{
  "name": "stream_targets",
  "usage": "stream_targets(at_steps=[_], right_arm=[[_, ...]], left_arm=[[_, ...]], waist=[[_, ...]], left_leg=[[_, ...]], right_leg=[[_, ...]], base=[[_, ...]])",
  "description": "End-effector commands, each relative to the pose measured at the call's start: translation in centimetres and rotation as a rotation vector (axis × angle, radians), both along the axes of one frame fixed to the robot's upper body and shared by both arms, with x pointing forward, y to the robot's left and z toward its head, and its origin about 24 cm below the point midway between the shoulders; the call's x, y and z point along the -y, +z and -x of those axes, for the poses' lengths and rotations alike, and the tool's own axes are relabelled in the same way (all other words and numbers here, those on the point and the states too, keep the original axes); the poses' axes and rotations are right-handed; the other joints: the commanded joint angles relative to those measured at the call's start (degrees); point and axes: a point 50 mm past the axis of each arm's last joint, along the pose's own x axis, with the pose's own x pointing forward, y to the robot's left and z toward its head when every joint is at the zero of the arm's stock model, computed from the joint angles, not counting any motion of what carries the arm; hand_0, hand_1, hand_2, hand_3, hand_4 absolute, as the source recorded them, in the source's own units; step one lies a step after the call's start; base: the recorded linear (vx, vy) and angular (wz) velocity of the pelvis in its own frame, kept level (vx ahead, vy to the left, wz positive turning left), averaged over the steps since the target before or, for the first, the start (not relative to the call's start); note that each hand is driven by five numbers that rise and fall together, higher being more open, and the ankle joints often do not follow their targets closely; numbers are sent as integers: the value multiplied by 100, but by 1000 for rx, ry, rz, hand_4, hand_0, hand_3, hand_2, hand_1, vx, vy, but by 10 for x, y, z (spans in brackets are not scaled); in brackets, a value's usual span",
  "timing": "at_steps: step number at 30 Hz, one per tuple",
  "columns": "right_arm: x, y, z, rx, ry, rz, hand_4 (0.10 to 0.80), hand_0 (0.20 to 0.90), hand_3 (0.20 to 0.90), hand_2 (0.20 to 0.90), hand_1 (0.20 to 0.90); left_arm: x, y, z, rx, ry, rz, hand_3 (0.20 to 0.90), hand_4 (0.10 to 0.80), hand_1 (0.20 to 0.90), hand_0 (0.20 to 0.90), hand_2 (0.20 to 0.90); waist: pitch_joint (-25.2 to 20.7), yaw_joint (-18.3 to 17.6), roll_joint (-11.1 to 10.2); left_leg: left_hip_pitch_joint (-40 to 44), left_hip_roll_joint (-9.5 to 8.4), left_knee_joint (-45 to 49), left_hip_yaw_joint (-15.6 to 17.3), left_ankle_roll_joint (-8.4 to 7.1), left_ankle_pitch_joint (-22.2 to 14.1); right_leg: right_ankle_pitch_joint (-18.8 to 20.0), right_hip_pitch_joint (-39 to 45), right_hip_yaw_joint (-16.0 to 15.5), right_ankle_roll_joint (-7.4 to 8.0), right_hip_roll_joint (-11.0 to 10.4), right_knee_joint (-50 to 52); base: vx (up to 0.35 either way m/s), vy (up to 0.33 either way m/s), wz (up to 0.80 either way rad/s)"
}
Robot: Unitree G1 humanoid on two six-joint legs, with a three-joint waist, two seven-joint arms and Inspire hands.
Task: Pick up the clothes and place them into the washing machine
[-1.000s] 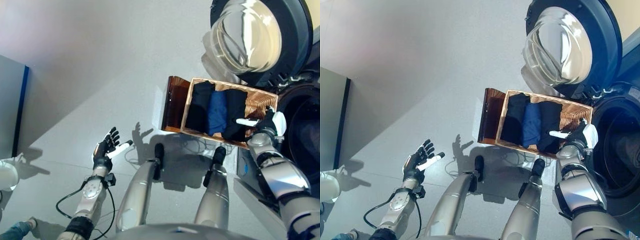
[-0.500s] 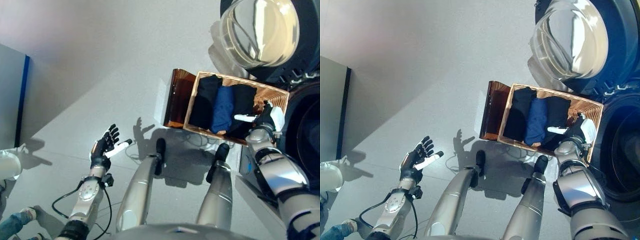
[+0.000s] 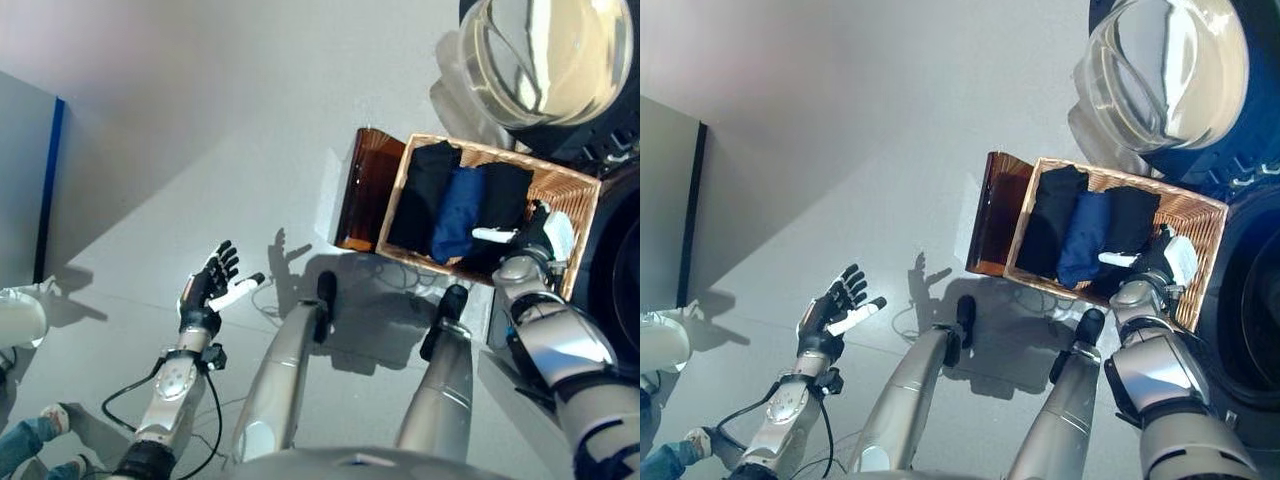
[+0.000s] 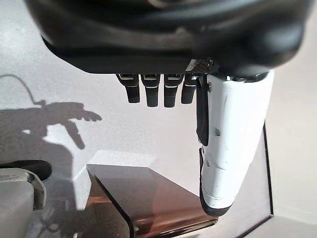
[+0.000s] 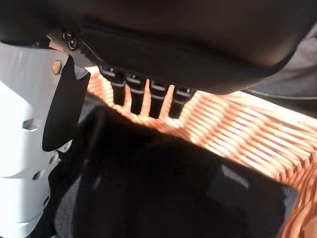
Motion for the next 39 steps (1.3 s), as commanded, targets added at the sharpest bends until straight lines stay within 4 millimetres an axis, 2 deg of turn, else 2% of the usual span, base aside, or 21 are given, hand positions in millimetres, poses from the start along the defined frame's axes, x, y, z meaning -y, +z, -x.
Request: stream_targets(at_steps=[1, 4, 13, 23, 28, 33, 38, 39], right_arm=[[20, 41, -7, 78, -22, 137, 300, 200, 200, 200, 200], [14, 45, -14, 77, 17, 153, 300, 200, 200, 200, 200], [11, 47, -16, 98, 27, 148, 300, 200, 200, 200, 200], [14, 40, -11, 94, 13, 123, 300, 200, 200, 200, 200], [14, 36, -9, 147, -10, 40, 300, 200, 200, 200, 200], [21, 26, 1, 245, -71, -121, 300, 200, 200, 200, 200], [27, 22, 8, 283, -99, -177, 300, 200, 200, 200, 200], [29, 21, 9, 290, -103, -188, 300, 200, 200, 200, 200]], left_arm=[[-23, 31, 8, 164, 49, -29, 900, 800, 900, 900, 900], [-25, 30, 9, 160, 53, -32, 900, 800, 900, 900, 900], [-29, 28, 11, 149, 72, -36, 900, 800, 900, 900, 900], [-31, 26, 12, 138, 80, -43, 900, 800, 900, 900, 900], [-34, 24, 12, 131, 91, -46, 900, 800, 900, 900, 900], [-37, 19, 12, 104, 110, -46, 900, 800, 900, 900, 900], [-38, 11, 14, 70, 121, -45, 900, 800, 900, 900, 900], [-39, 10, 15, 65, 124, -45, 900, 800, 900, 900, 900]], waist=[[-35, 78, 170], [-24, 88, 148], [-54, 59, 126], [-58, 27, 103], [-46, -15, 61], [-95, -87, -34], [-141, -118, -67], [-127, -135, -81]], left_leg=[[164, 97, -367, -339, -317, 47], [171, 88, -376, -329, -301, 45], [107, 107, -248, -311, -286, -21], [139, 113, -283, -272, -263, -40], [277, 150, -490, -267, -278, 33], [663, 218, -1088, -255, -340, 221], [1015, 258, -1571, -240, -387, 400], [1032, 270, -1714, -200, -381, 659]], right_leg=[[-407, 232, 164, -466, 141, 806], [-410, 201, 202, -479, 169, 812], [-474, 106, 231, -505, 191, 917], [-431, 110, 260, -492, 202, 861], [-353, 237, 210, -473, 216, 657], [-189, 609, 120, -403, 263, 71], [-34, 960, 45, -344, 281, -379], [200, 1016, -21, -381, 271, -575]], base=[[0, 0, 0], [3, 10, -3], [0, 4, -2], [1, 2, -2], [3, -1, -1], [32, -27, -6], [8, -17, -18], [-69, -20, -11]])
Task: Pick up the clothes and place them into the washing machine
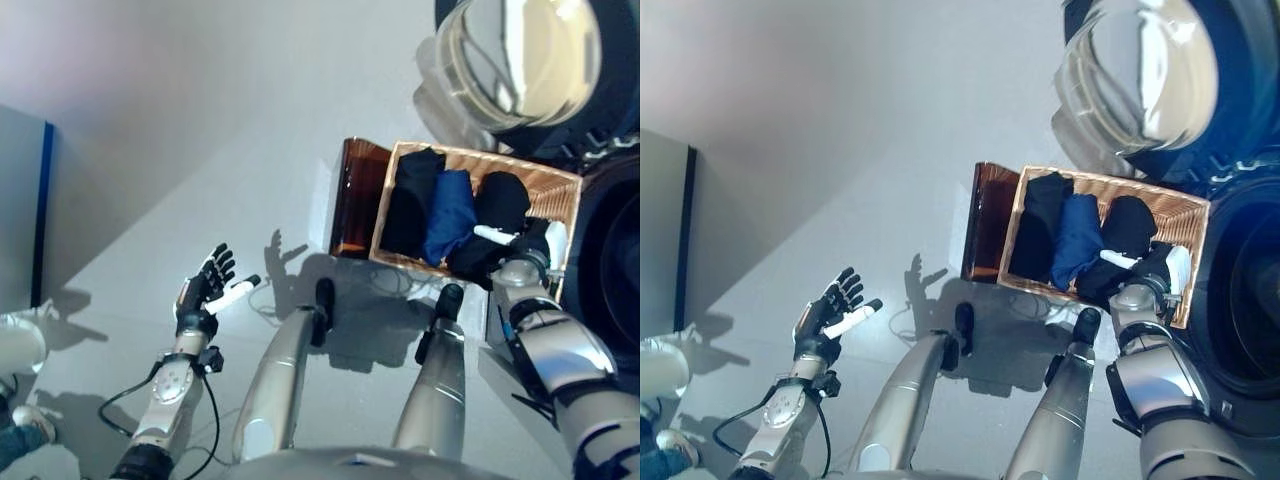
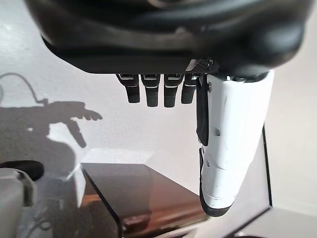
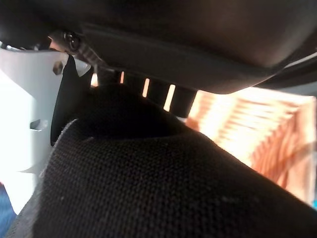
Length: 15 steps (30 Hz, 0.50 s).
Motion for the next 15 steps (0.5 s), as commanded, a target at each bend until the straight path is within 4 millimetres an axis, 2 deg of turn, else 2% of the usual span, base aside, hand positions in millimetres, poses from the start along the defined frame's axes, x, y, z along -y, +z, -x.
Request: stream_targets(at_steps=[1, 12, 15], right_arm=[[30, 33, 3, 155, -71, 47, 300, 200, 200, 200, 200], [31, -4, 31, 327, -159, -259, 300, 200, 200, 200, 200], [30, -11, 38, 474, -232, -401, 300, 200, 200, 200, 200]], left_arm=[[-32, 18, 8, 96, 91, -56, 900, 800, 900, 900, 900], [-28, 0, 13, 23, 118, -15, 900, 800, 900, 900, 900], [-26, -4, 12, 15, 128, -2, 900, 800, 900, 900, 900]], waist=[[-178, 41, -9], [-308, -142, -217], [-350, -204, -240]], left_leg=[[326, 183, -1240, -506, -452, 686], [1228, 299, -2223, -557, -616, 1042], [1368, 331, -2372, -553, -629, 1084]], right_leg=[[-252, 314, -191, -491, 117, 419], [57, 1229, -408, -358, 145, -607], [101, 1337, -424, -336, 151, -731]], base=[[-60, -34, -7], [51, -40, -2], [51, -18, -7]])
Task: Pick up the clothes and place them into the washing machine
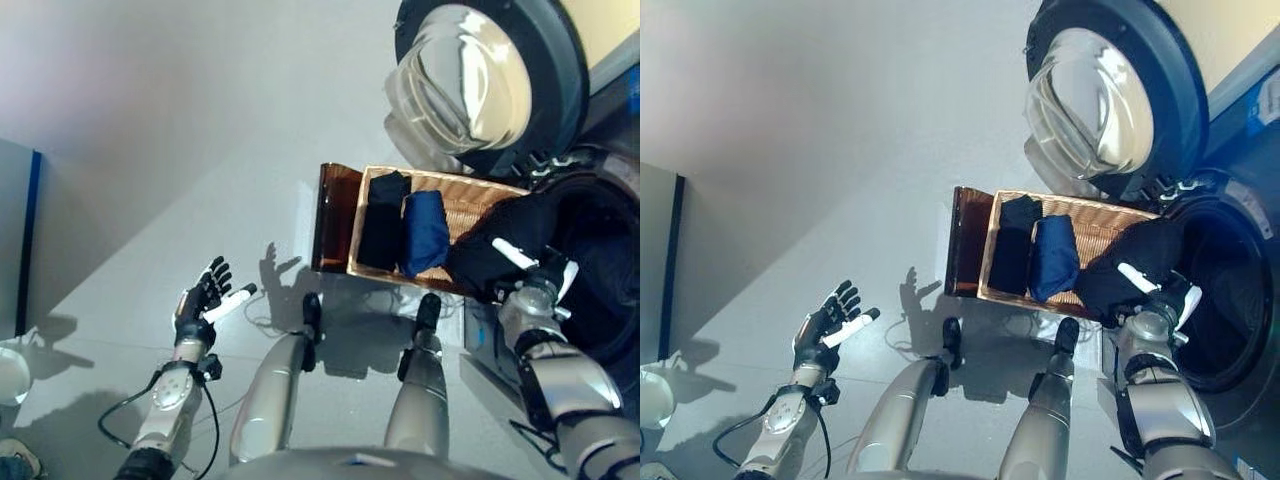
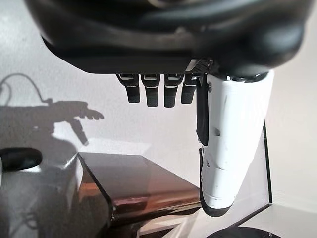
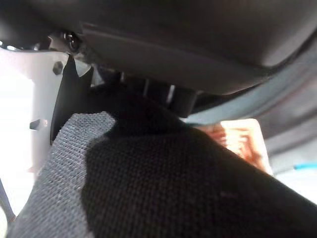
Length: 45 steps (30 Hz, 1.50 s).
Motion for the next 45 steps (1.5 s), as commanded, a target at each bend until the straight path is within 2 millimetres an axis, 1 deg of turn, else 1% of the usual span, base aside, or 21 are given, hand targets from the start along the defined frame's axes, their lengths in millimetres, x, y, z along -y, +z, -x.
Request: stream_targets(at_steps=[1, 2, 3, 4, 5, 8, 9, 10, 12, 15, 20, 22, 24, 26, 29, 31, 35, 37, 41, 43, 45], right_arm=[[20, 27, 2, 390, -198, -138, 300, 200, 200, 200, 200], [21, 15, 14, 538, -356, -302, 300, 200, 200, 200, 200], [22, 14, 15, 542, -358, -306, 300, 200, 200, 200, 200], [23, 8, 21, 584, -417, -358, 300, 200, 200, 200, 200], [20, 2, 23, 589, -427, -390, 300, 200, 200, 200, 200], [11, -3, 23, 783, -544, -541, 300, 200, 200, 200, 200], [10, -4, 23, 787, -545, -543, 300, 200, 200, 200, 200], [8, -8, 26, 816, -586, -576, 300, 200, 200, 200, 200], [7, -9, 26, 816, -585, -573, 300, 200, 200, 200, 200], [8, -3, 22, 808, -561, -550, 300, 200, 200, 200, 200], [11, 7, 17, 865, -578, -541, 300, 200, 200, 200, 200], [12, 8, 17, 857, -569, -531, 300, 200, 200, 200, 200], [14, 15, 12, 855, -547, -510, 300, 200, 200, 200, 200], [15, 19, 10, 869, -548, -505, 300, 200, 200, 200, 200], [23, 30, 12, 956, -628, -511, 300, 200, 200, 200, 200], [25, 31, 13, 978, -655, -518, 300, 200, 200, 200, 200], [40, 35, 25, 1050, -776, -525, 300, 200, 200, 200, 200], [46, 42, 26, 1047, -776, -495, 300, 200, 200, 200, 200], [49, 51, 20, 1033, -761, -488, 300, 200, 200, 200, 200], [51, 53, 20, 1036, -769, -489, 300, 200, 200, 200, 200], [54, 60, 17, 1053, -764, -485, 300, 200, 200, 200, 200]], left_arm=[[-20, 13, 3, 94, 87, -16, 900, 800, 900, 900, 900], [-17, 8, 5, 75, 93, 3, 900, 800, 900, 900, 900], [-17, 8, 4, 75, 90, 1, 900, 800, 900, 900, 900], [-15, 6, 5, 64, 92, 13, 900, 800, 900, 900, 900], [-14, 6, 3, 67, 90, 24, 900, 800, 900, 900, 900], [-9, 3, 4, 58, 94, 54, 900, 800, 900, 900, 900], [-9, 3, 4, 58, 94, 53, 900, 800, 900, 900, 900], [-8, 2, 5, 56, 96, 63, 900, 800, 900, 900, 900], [-8, 2, 5, 59, 96, 69, 900, 800, 900, 900, 900], [-5, 2, 3, 60, 91, 74, 900, 800, 900, 900, 900], [-2, 0, 7, 56, 75, 79, 900, 800, 900, 900, 900], [-2, 1, 6, 61, 70, 76, 900, 800, 900, 900, 900], [-3, 5, 4, 76, 62, 69, 900, 800, 900, 900, 900], [-3, 7, 3, 87, 61, 66, 900, 800, 900, 900, 900], [-7, 13, 2, 116, 69, 53, 900, 800, 900, 900, 900], [-7, 14, 2, 118, 66, 49, 900, 800, 900, 900, 900], [-11, 11, 8, 92, 73, 40, 900, 800, 900, 900, 900], [-11, 12, 9, 99, 57, 32, 900, 800, 900, 900, 900], [-15, 14, 8, 98, 53, 11, 900, 800, 900, 900, 900], [-15, 16, 8, 105, 53, 10, 900, 800, 900, 900, 900], [-17, 18, 7, 114, 55, 5, 900, 800, 900, 900, 900]], waist=[[-248, 1, -43], [-301, -10, -34], [-292, 4, -40], [-328, -5, -30], [-364, -32, -22], [-418, -65, 19], [-410, -63, 12], [-423, -69, 34], [-430, -60, 37], [-400, -88, 66], [-343, -100, 164], [-322, -105, 172], [-267, -124, 188], [-242, -125, 203], [-148, -152, 236], [-152, -151, 253], [-185, -147, 313], [-174, -165, 351], [-148, -136, 394], [-138, -138, 406], [-144, -112, 424]], left_leg=[[323, 250, -1134, -474, -411, 654], [434, 254, -1238, -476, -424, 670], [458, 254, -1255, -478, -425, 676], [536, 253, -1341, -481, -441, 707], [595, 264, -1404, -472, -456, 729], [694, 253, -1533, -473, -469, 768], [676, 250, -1533, -472, -465, 814], [689, 244, -1501, -458, -458, 791], [692, 246, -1445, -458, -451, 712], [607, 232, -1290, -457, -434, 640], [491, 223, -1050, -442, -421, 523], [440, 221, -993, -430, -414, 547], [288, 224, -638, -419, -406, 343], [169, 215, -454, -431, -397, 274], [-162, 211, 279, -429, -368, 6], [-230, 228, 418, -442, -366, -73], [-499, 190, 852, -456, -350, -284], [-616, 173, 1096, -444, -321, -371], [-842, 165, 1426, -395, -279, -538], [-929, 151, 1476, -370, -273, -557], [-999, 126, 1487, -343, -262, -546]], right_leg=[[-165, 375, -132, -213, -19, 280], [-154, 493, -159, -187, -27, 179], [-150, 519, -166, -186, -27, 164], [-136, 601, -188, -171, -39, 67], [-109, 635, -188, -154, -55, 27], [-80, 730, -193, -131, -52, -109], [-33, 720, -193, -138, -53, -125], [-34, 718, -186, -140, -52, -121], [-92, 709, -172, -138, -50, -73], [-124, 624, -106, -163, -43, 20], [-222, 496, -14, -197, -27, 201], [-188, 452, -3, -212, -23, 238], [-353, 307, 69, -243, -10, 552], [-419, 197, 112, -266, 4, 726], [-723, -67, 212, -361, 40, 1375], [-820, -141, 247, -372, 45, 1541], [-1002, -401, 309, -407, 25, 1947], [-1058, -550, 393, -458, 35, 2165], [-1178, -842, 531, -517, 40, 2476], [-1181, -951, 570, -525, 46, 2540], [-1178, -1028, 584, -539, 51, 2542]], base=[[91, -22, -5], [71, -20, -6], [74, -14, -13], [57, 2, -9], [75, 5, -6], [37, 6, 1], [1, 14, -4], [12, 9, -3], [17, 4, -1], [0, 0, 0], [0, 0, 0], [-28, 10, -3], [-27, -1, -4], [-34, -1, -3], [-26, -4, -2], [-4, 1, 2], [1, 0, 3], [-30, 36, 2], [-27, 37, -3], [-30, 30, -6], [-28, 33, -4]])
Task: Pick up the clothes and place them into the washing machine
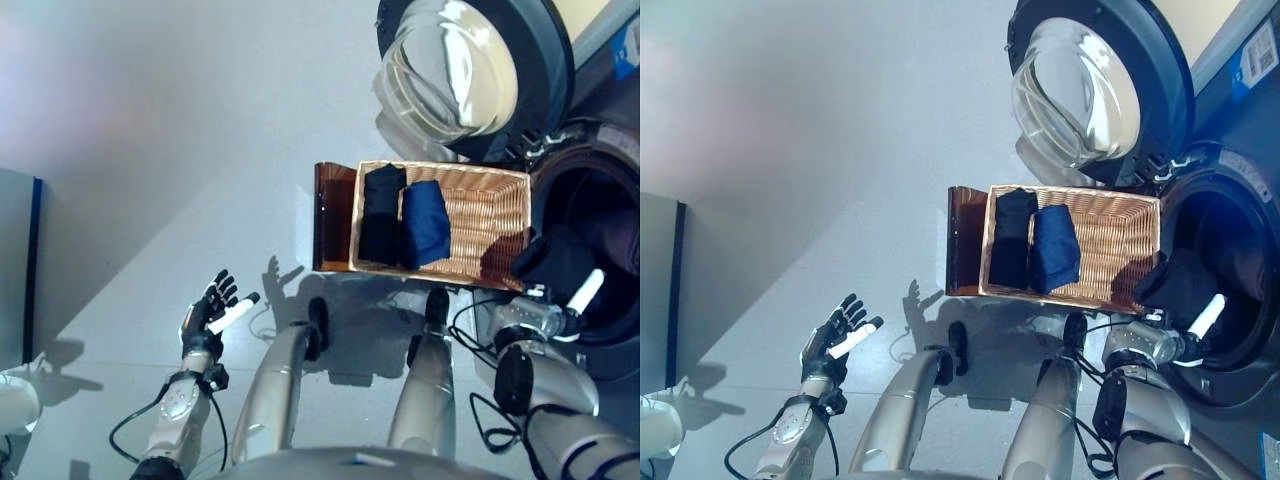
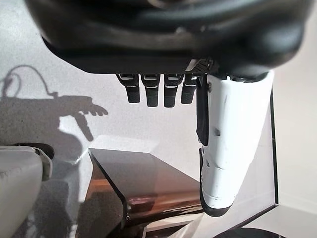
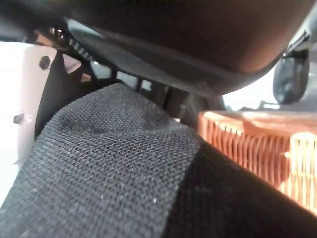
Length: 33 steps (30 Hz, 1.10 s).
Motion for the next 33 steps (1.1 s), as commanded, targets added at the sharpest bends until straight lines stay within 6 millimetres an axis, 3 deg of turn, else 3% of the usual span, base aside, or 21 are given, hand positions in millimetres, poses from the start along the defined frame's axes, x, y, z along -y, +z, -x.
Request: stream_targets(at_steps=[1, 2, 4, 11, 13, 16, 25, 33], right_arm=[[47, 54, 8, 52, -131, 207, 300, 200, 200, 200, 200], [48, 58, 7, 60, -135, 213, 300, 200, 200, 200, 200], [53, 71, 3, 74, -152, 223, 300, 200, 200, 200, 200], [60, 103, -6, 113, -161, 270, 300, 200, 200, 200, 200], [65, 118, -7, 131, -175, 296, 300, 200, 200, 200, 200], [68, 124, -6, 139, -186, 304, 300, 200, 200, 200, 200], [98, 151, 23, 195, -362, 290, 300, 200, 200, 200, 200], [113, 156, 46, 189, -467, 290, 300, 200, 200, 200, 200]], left_arm=[[-27, 29, -2, 148, 43, -75, 900, 800, 900, 900, 900], [-28, 28, -1, 144, 42, -77, 900, 800, 900, 900, 900], [-28, 27, 1, 136, 36, -81, 900, 800, 900, 900, 900], [-31, 30, -1, 143, 38, -91, 900, 800, 900, 900, 900], [-32, 32, -1, 148, 33, -95, 900, 800, 900, 900, 900], [-33, 32, -2, 146, 35, -99, 900, 800, 900, 900, 900], [-35, 33, 1, 150, 49, -106, 900, 800, 900, 900, 900], [-33, 26, 7, 119, 48, -90, 900, 800, 900, 900, 900]], waist=[[-211, 76, 74], [-249, 96, 78], [-225, 117, 112], [-334, 171, 150], [-337, 164, 153], [-354, 160, 164], [-435, 191, 365], [-453, 133, 557]], left_leg=[[-6, 137, -343, -470, -518, 299], [33, 117, -325, -512, -527, 153], [-65, 97, -352, -441, -489, 288], [-167, 44, -274, -414, -477, 139], [-219, 56, -339, -355, -466, 288], [-210, 41, -402, -345, -464, 321], [-228, -51, -596, -296, -458, 431], [-206, -51, -582, -242, -439, 411]], right_leg=[[-621, -43, 55, -594, 143, 1064], [-753, -25, 99, -566, 164, 1108], [-618, -164, 113, -598, 146, 1112], [-714, -322, 249, -571, 139, 1263], [-584, -374, 227, -590, 105, 1210], [-564, -401, 241, -591, 107, 1198], [-546, -527, 337, -567, 38, 1218], [-574, -589, 408, -540, 3, 1306]], base=[[85, 18, 0], [82, 35, -1], [-61, 47, -3], [9, 22, -1], [-45, 14, 2], [0, 0, 0], [-9, 21, 0], [14, 26, -2]])
